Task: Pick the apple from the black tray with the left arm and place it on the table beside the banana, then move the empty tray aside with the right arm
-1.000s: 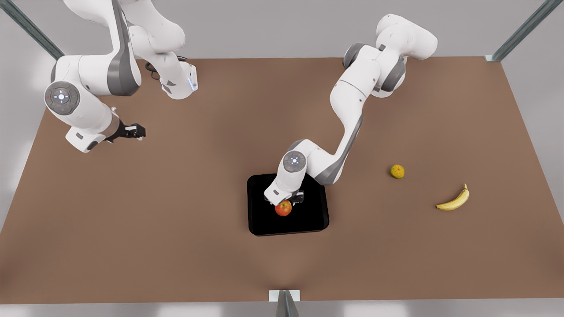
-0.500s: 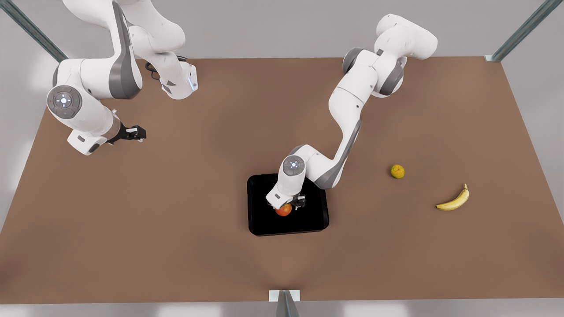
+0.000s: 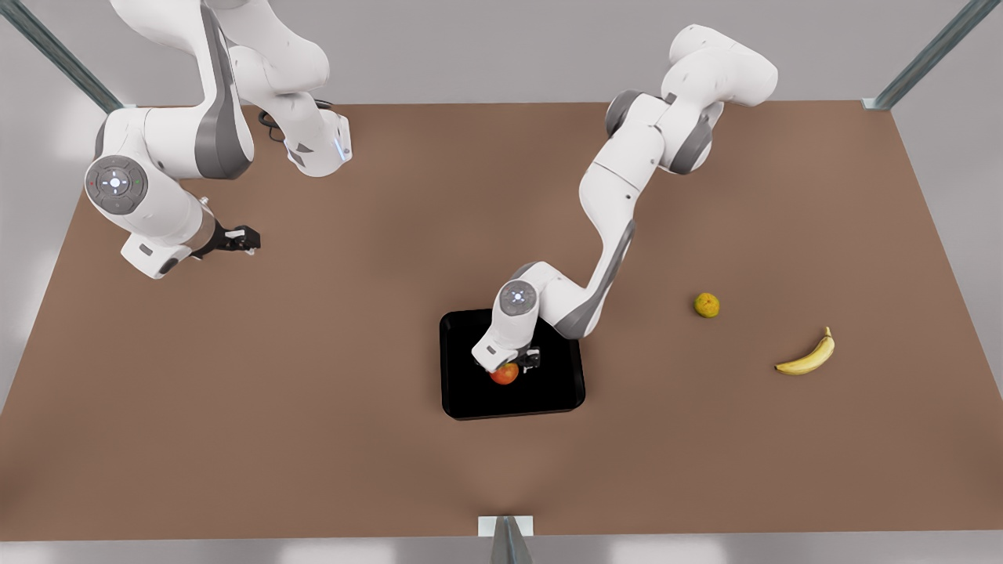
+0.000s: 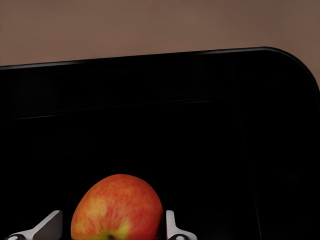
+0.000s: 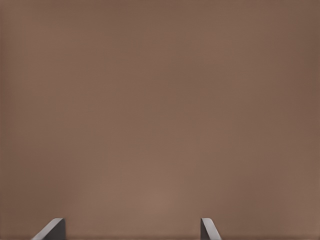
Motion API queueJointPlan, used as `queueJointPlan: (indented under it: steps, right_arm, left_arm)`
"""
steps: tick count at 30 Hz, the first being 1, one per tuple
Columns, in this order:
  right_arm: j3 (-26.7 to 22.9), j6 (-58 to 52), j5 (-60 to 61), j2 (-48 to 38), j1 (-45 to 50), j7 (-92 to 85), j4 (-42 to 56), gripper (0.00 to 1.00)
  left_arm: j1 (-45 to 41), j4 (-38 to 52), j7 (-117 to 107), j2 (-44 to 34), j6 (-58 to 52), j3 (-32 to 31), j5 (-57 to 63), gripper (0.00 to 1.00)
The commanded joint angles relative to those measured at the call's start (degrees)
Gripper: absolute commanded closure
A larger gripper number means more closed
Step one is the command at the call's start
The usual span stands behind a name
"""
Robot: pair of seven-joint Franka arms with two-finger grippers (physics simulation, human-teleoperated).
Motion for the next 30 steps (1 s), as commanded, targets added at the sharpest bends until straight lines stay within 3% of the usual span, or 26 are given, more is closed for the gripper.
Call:
queueJointPlan:
  steps: [1, 8, 11, 12, 16, 26, 30]
  right_arm:
    - [0.0, 0.0, 0.0, 0.0, 0.1, -0.2, 0.0, 0.00]
    - [0.0, 0.1, 0.0, 0.0, 0.1, -0.2, 0.0, 0.00]
    - [0.0, 0.1, 0.0, 0.0, 0.1, -0.2, 0.0, 0.00]
    - [0.0, 0.1, 0.0, 0.0, 0.0, -0.2, 0.0, 0.00]
    - [0.0, 0.1, 0.0, 0.0, 0.0, -0.2, 0.0, 0.00]
    - [0.0, 0.1, 0.4, 0.0, 0.3, 1.2, 0.0, 0.00]
    - [2.0, 3.0, 4.9, 2.9, 8.2, 13.9, 5.2, 0.00]
  left_arm:
    - [0.0, 0.0, -0.8, 0.1, 0.1, 0.0, 0.8, 0.00]
    - [-0.3, 0.3, -1.1, 1.1, 0.4, -0.1, 0.8, 0.00]
    - [-0.3, 0.3, -1.1, 1.1, 0.4, -0.1, 0.8, 0.18]
    - [-0.3, 0.3, -1.1, 1.1, 0.4, -0.1, 0.8, 0.20]
    - [-0.2, 0.3, -0.8, 0.3, -0.9, -0.1, 0.8, 0.20]
    - [4.5, 0.3, 2.0, -8.0, -17.0, -4.0, 0.1, 0.20]
    - [7.8, 0.2, 2.5, -11.0, -21.2, -6.3, 0.2, 0.20]
